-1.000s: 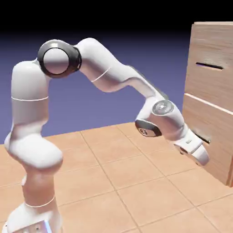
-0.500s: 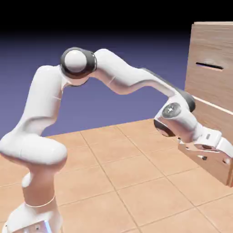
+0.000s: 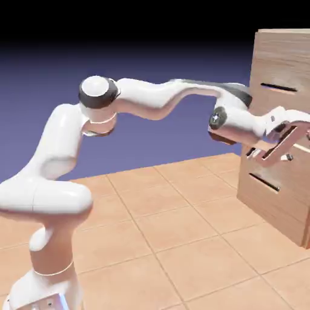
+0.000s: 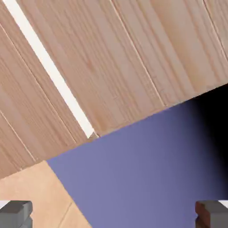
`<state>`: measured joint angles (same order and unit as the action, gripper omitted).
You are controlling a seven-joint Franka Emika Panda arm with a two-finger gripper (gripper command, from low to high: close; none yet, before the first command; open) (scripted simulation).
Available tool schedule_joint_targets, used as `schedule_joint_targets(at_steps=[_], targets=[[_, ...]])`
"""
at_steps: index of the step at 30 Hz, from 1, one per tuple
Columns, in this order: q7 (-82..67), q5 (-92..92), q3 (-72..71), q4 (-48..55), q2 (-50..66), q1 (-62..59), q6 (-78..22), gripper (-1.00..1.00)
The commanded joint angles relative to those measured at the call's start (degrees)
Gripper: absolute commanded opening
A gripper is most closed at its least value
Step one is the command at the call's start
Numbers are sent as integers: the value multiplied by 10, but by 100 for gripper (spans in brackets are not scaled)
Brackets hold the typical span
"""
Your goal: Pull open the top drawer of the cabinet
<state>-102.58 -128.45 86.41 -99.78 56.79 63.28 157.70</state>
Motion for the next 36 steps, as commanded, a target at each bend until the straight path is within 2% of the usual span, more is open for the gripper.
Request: schedule_joint_targets(at_steps=[1,8,16,17,18,36], targets=[[-25,-22,15,11,15,11,-3,0],[-181,-160,108,76,112,78,-20,0],[-117,-129,71,215,130,-28,13,0],[-117,-129,71,215,130,-28,13,-100],[-117,-129,71,215,130,-28,13,-100],[-228,-167,202,-159,118,275,-72,-100]])
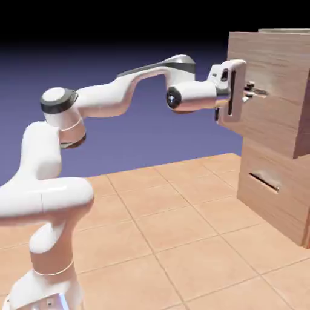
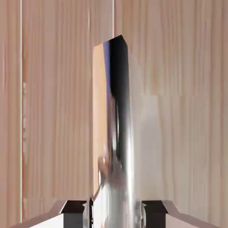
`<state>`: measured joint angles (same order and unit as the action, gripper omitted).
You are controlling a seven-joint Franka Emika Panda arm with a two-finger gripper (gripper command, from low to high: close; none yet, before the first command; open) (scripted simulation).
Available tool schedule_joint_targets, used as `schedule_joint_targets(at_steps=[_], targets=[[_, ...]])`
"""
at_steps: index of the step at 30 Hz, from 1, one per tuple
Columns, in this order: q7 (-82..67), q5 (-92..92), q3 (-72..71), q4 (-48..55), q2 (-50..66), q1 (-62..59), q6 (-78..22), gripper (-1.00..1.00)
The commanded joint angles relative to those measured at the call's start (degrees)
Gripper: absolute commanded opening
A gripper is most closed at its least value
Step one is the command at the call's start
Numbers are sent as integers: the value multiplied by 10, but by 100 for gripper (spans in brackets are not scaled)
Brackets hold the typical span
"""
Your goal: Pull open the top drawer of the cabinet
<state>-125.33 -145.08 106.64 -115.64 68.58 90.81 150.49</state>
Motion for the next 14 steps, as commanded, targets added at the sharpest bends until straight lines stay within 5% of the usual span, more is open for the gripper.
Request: schedule_joint_targets(at_steps=[1,11,12,14], targets=[[-3,2,10,-21,2,19,-3,-100],[-8,45,103,-202,33,206,-9,-100],[-8,45,103,-202,33,206,-9,100],[-6,54,113,-219,39,227,-5,100]])
